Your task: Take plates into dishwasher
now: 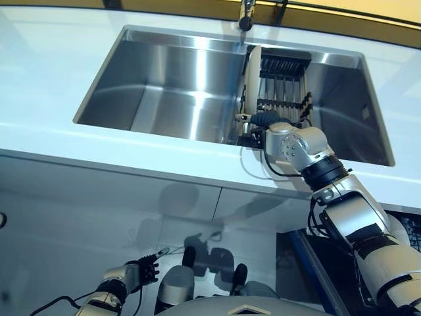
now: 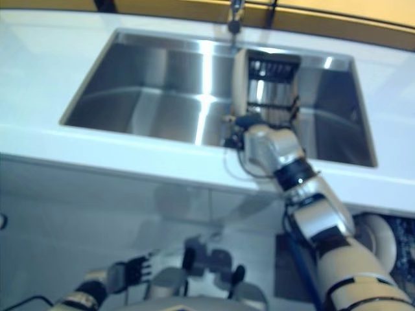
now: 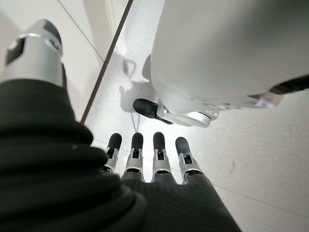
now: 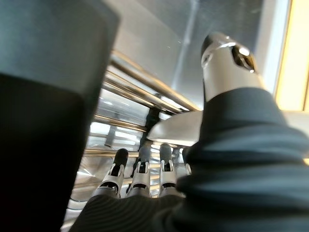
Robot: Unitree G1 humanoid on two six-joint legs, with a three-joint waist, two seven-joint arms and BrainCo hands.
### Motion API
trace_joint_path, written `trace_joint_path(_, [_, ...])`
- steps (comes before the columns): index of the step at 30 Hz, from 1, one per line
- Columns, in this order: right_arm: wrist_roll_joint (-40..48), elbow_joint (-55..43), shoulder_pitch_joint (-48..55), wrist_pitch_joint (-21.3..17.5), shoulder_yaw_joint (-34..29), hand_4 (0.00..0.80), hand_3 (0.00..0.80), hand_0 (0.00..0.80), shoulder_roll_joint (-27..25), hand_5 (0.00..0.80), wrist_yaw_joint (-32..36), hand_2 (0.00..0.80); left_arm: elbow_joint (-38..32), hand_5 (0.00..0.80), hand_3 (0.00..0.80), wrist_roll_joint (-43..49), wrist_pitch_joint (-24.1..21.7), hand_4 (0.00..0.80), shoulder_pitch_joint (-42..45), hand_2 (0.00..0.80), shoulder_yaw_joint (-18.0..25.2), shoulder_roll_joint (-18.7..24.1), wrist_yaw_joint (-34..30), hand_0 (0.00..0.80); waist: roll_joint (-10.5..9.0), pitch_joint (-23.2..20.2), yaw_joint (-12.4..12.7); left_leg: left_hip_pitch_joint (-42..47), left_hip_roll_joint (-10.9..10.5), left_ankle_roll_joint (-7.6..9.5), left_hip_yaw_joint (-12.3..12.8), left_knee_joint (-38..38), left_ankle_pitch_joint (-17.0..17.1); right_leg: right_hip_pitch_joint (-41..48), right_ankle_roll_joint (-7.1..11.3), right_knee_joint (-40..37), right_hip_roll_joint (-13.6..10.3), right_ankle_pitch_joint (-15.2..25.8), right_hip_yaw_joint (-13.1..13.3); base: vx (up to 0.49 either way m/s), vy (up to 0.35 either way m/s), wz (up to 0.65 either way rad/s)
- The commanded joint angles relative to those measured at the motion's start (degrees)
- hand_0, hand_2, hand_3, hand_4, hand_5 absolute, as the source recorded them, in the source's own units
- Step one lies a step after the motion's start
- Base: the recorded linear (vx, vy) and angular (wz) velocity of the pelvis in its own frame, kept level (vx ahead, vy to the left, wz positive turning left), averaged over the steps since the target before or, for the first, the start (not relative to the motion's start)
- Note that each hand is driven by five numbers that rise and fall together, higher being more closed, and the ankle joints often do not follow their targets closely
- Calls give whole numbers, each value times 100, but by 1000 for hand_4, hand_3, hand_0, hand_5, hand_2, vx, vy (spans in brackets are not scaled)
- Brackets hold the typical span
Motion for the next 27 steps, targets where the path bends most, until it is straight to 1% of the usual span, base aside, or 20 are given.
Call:
trace_joint_path(1, [122,287,-945,-79,196,267,267,267,-371,267,484,267,65,0,0,-86,106,0,-303,0,-315,105,64,0,-133,-42,164,25,41,116,129,127,-300,-221,448,626,-572,13,74,13,27,13])
trace_joint_path(2, [-10,325,-963,-62,175,740,740,740,-373,740,510,740,59,0,0,-97,133,0,-312,0,-325,111,74,0,-138,-50,171,26,42,108,115,127,-301,-218,447,636,-570,2,66,8,23,10])
trace_joint_path(3, [-103,362,-974,-56,165,800,800,800,-399,800,584,800,46,0,0,-109,140,0,-303,0,-329,106,92,0,-147,-63,173,28,41,107,112,121,-303,-213,452,633,-571,-1,61,3,15,7])
trace_joint_path(5, [-122,382,-1014,-132,175,800,800,800,-452,800,540,800,23,0,0,-121,160,0,-303,0,-337,92,129,0,-163,-98,176,43,39,107,114,104,-302,-199,459,617,-574,7,49,4,9,2])
trace_joint_path(6, [-246,358,-1001,-111,154,800,800,800,-470,800,563,800,-10,0,0,-114,193,0,-301,0,-333,109,134,0,-171,-118,179,49,39,103,107,106,-306,-187,462,615,-570,4,52,0,0,0])
trace_joint_path(8, [-198,364,-1013,-219,134,800,800,800,-528,800,462,800,-52,0,0,-105,232,0,-303,0,-351,104,158,0,-177,-157,183,83,46,104,106,96,-312,-173,467,607,-571,14,26,0,0,0])
trace_joint_path(12, [-256,505,-1130,-277,93,800,800,800,-572,800,608,800,-26,0,0,-114,295,0,-315,0,-387,71,175,0,-165,-246,188,150,45,104,111,84,-341,-101,454,573,-569,-5,6,6,8,0])
trace_joint_path(18, [-347,1067,-1401,-421,108,800,800,800,-666,800,884,800,54,0,0,-32,411,0,-370,0,-464,116,76,0,-166,-396,255,235,51,76,90,66,-361,50,461,481,-574,-5,-86,21,19,4])
trace_joint_path(20, [-336,1195,-1478,-475,110,800,800,800,-706,800,869,800,78,0,0,3,409,0,-392,0,-497,126,43,0,-170,-421,271,252,53,73,79,64,-366,77,467,475,-578,-9,-101,-1,1,4])
trace_joint_path(27, [-298,1308,-1519,-440,106,800,800,800,-919,800,998,800,78,0,0,223,392,0,-368,0,-486,207,-103,0,-192,-497,260,337,50,65,80,59,-398,138,490,478,-593,-13,-122,-6,-5,3])
